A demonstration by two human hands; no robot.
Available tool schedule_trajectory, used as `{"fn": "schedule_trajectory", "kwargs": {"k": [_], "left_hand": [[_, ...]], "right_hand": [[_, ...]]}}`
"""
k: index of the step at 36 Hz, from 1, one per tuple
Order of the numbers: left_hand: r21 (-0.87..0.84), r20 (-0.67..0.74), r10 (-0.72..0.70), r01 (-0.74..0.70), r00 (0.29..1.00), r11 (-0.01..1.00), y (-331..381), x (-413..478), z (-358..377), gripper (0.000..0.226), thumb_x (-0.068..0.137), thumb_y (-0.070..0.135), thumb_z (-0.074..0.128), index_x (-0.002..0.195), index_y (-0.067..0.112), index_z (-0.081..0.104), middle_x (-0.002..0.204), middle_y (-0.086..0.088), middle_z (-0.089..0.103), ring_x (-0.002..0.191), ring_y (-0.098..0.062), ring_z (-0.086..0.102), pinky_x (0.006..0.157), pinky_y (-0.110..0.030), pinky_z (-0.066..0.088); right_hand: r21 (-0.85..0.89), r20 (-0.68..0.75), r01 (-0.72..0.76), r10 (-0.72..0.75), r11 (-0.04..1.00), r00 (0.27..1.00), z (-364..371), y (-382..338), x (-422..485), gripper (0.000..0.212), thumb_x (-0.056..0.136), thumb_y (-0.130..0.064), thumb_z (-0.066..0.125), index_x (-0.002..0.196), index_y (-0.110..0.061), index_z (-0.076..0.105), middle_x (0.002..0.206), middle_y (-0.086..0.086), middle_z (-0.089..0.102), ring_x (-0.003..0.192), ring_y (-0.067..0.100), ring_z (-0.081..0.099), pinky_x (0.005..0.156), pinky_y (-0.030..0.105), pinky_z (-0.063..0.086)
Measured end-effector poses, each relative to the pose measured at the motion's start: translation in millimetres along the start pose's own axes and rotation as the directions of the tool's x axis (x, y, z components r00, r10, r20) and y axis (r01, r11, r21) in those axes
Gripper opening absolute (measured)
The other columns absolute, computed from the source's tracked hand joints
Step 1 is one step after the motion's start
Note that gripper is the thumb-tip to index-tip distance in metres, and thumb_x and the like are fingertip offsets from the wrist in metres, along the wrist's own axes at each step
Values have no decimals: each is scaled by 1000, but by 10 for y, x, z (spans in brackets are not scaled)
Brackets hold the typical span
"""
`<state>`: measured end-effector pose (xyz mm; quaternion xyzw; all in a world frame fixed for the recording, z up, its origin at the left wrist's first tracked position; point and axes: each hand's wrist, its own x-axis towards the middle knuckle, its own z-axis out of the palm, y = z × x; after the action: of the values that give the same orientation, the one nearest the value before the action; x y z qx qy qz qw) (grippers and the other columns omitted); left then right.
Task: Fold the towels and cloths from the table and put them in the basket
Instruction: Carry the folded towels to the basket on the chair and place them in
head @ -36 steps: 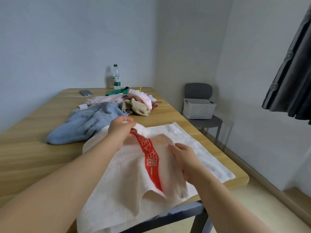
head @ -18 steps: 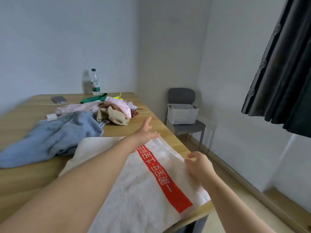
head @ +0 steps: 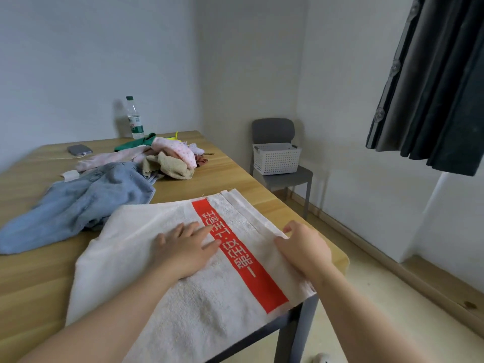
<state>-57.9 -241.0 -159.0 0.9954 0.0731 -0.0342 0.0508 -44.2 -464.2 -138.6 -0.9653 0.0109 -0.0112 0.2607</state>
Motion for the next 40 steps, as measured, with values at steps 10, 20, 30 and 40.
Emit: {"fn": "schedule_trajectory", "kwargs": {"k": [10, 20, 30, 40], "left_hand": [[-363, -233, 35, -120, 972, 924, 464, 496, -224, 24, 97, 20, 37, 116, 22, 52, 119, -3, 46, 91, -18, 51, 73, -29, 41], [-93, -46, -28, 24, 999, 995, 873, 935, -221, 47, 94, 54, 30, 137, 36, 37, 143, -6, 32, 125, -28, 36, 93, -36, 37], [-108, -233, -68, 44, 970, 993, 933, 970, -214, 19, 93, 24, 39, 94, 14, 54, 109, -5, 51, 80, -20, 53, 64, -27, 40], [-444, -429, -139, -75, 893, 893, 824, 849, -288, 14, 90, 12, 50, 87, 12, 65, 82, -2, 62, 73, -15, 52, 48, -19, 31]], "right_hand": [[93, 0, 0, 0, 996, 1000, 21, 90, 94, 17, 86, -32, 53, 79, -17, 58, 72, -5, 55, 65, 11, 51, 52, 21, 40], [60, 14, 39, -40, 997, 999, 57, 137, 177, 14, 82, -29, 51, 78, -15, 52, 66, -5, 47, 62, 15, 44, 50, 24, 32], [52, 17, 67, -68, 996, 998, 44, 145, 163, 14, 83, -30, 50, 82, -16, 53, 69, -4, 48, 65, 17, 45, 50, 24, 31], [88, 76, 138, -145, 986, 987, -21, 148, -2, 9, 86, -29, 49, 85, -25, 57, 84, -7, 63, 76, 13, 58, 55, 23, 41]]}}
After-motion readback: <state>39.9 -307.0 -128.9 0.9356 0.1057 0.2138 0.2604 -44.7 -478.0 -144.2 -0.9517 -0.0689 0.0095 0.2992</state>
